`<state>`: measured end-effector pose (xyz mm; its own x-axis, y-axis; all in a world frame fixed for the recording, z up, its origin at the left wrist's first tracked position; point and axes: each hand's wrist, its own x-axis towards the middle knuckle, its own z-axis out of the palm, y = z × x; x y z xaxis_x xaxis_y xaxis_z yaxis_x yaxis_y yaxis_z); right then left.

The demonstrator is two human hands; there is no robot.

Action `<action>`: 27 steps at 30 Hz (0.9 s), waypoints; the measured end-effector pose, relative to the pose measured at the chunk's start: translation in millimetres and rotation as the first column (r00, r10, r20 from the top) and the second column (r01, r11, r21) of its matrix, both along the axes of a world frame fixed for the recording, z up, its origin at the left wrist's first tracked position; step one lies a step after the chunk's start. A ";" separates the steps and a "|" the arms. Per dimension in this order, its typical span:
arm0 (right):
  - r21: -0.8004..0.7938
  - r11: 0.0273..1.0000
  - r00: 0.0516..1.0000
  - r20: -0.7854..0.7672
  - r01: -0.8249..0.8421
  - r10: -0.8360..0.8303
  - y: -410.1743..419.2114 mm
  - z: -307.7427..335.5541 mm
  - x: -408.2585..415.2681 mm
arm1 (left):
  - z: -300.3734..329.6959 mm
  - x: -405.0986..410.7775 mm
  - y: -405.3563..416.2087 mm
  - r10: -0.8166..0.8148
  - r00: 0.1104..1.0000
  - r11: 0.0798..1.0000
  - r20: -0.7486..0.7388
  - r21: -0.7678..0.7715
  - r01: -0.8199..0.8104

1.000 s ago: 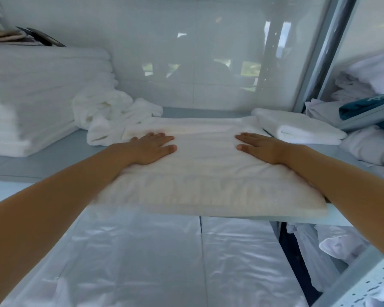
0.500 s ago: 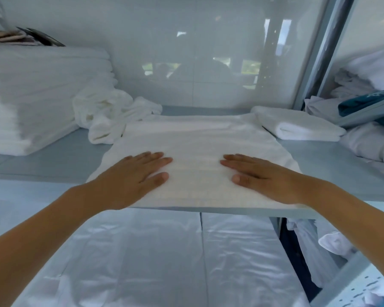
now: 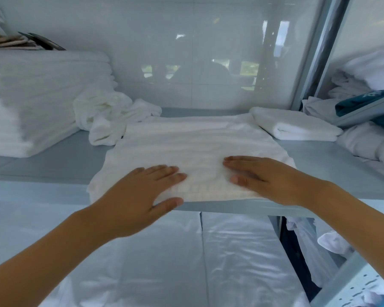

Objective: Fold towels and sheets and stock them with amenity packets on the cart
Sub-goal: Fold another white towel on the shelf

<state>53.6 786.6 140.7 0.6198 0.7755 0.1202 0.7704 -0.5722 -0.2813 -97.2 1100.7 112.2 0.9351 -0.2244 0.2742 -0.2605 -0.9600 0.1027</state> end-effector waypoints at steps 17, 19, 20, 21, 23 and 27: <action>0.019 0.996 0.993 0.090 -0.084 0.082 13.4 -16.1 -31.0 | 4.1 -34.1 33.2 0.169 0.866 0.973 0.470 0.059 -0.222; 0.015 0.997 0.994 0.075 -0.077 0.076 12.8 -16.3 -30.3 | 0.8 -40.4 30.9 0.130 0.836 0.977 0.532 0.075 -0.200; 0.014 0.997 0.995 0.068 -0.079 0.078 12.4 -16.2 -30.0 | -5.2 -43.0 28.7 0.118 0.831 0.979 0.543 0.078 -0.190; 0.016 0.997 0.995 0.064 -0.080 0.079 12.3 -16.1 -29.8 | -13.4 -45.5 25.9 0.114 0.835 0.981 0.539 0.073 -0.181; 0.018 0.996 0.995 0.066 -0.083 0.081 11.8 -15.6 -30.4 | -31.2 -49.3 22.5 0.105 0.853 0.986 0.511 0.059 -0.157; -0.037 0.996 0.992 0.094 -0.084 0.087 11.3 -12.7 -36.3 | -41.7 -52.6 25.6 0.092 0.849 0.993 0.520 0.016 -0.117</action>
<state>17.3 797.9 128.0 0.5380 0.8297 0.1490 0.8393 -0.5109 -0.1858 -149.9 1126.4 70.5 0.6790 -0.1577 0.7170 -0.1616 -0.9848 -0.0635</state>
